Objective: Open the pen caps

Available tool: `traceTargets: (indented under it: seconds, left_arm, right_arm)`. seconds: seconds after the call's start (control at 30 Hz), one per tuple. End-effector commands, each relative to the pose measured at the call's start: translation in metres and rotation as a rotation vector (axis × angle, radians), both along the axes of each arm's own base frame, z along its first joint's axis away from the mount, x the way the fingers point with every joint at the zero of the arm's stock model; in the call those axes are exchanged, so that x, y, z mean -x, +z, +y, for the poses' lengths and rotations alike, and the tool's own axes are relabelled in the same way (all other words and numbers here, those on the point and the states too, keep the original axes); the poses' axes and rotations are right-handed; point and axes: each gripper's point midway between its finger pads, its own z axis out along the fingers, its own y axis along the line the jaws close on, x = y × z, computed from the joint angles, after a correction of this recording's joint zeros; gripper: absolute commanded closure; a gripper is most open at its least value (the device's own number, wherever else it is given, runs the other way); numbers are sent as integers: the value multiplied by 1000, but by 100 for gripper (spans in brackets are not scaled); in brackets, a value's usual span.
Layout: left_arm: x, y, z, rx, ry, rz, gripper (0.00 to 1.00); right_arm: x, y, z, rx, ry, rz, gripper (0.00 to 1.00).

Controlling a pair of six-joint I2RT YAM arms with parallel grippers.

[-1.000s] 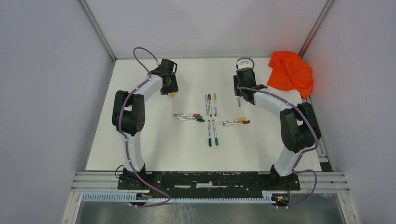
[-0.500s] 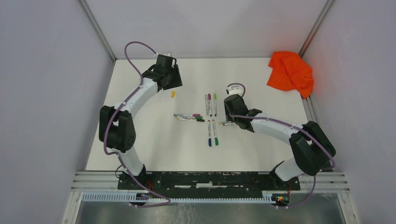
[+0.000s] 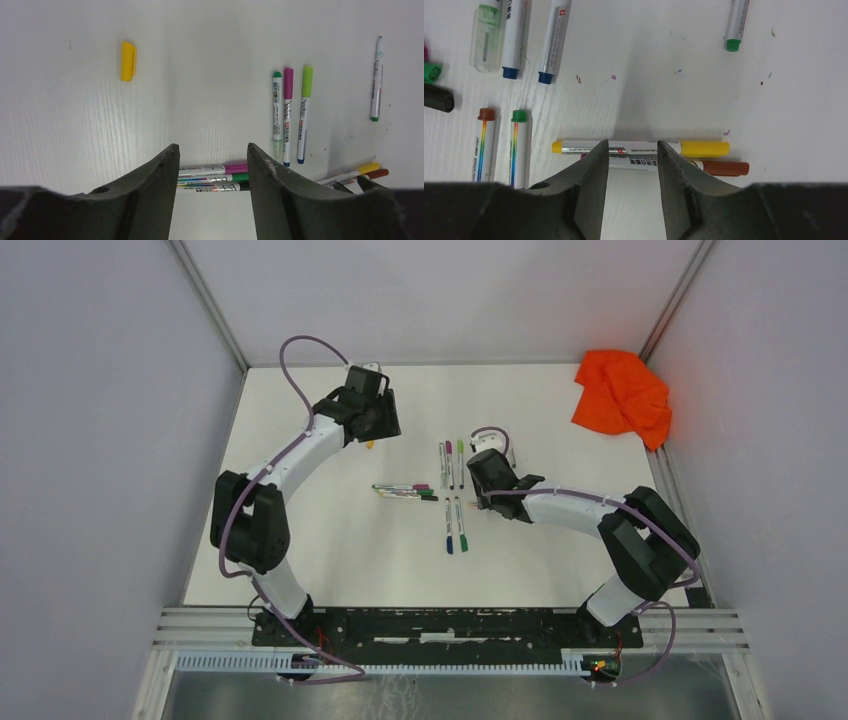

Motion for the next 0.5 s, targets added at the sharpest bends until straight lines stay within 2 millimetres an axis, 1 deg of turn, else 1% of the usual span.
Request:
traceTargets:
  seconds: [0.0,0.13,0.23,0.47]
  left_arm:
    - [-2,38,-1,50,8,-94,41]
    - [-3,42,0,50,11,-103,41]
    - [-2,40,0,48,10,-98,41]
    - [-3,47,2,47,17,-115,41]
  right_arm:
    - [-11,17,12,69,123,-43,54]
    - [-14,22,17,100,195,-48,53]
    - [-14,21,19,124,240,-26,52]
    - [-7,16,12,183,274,9,51]
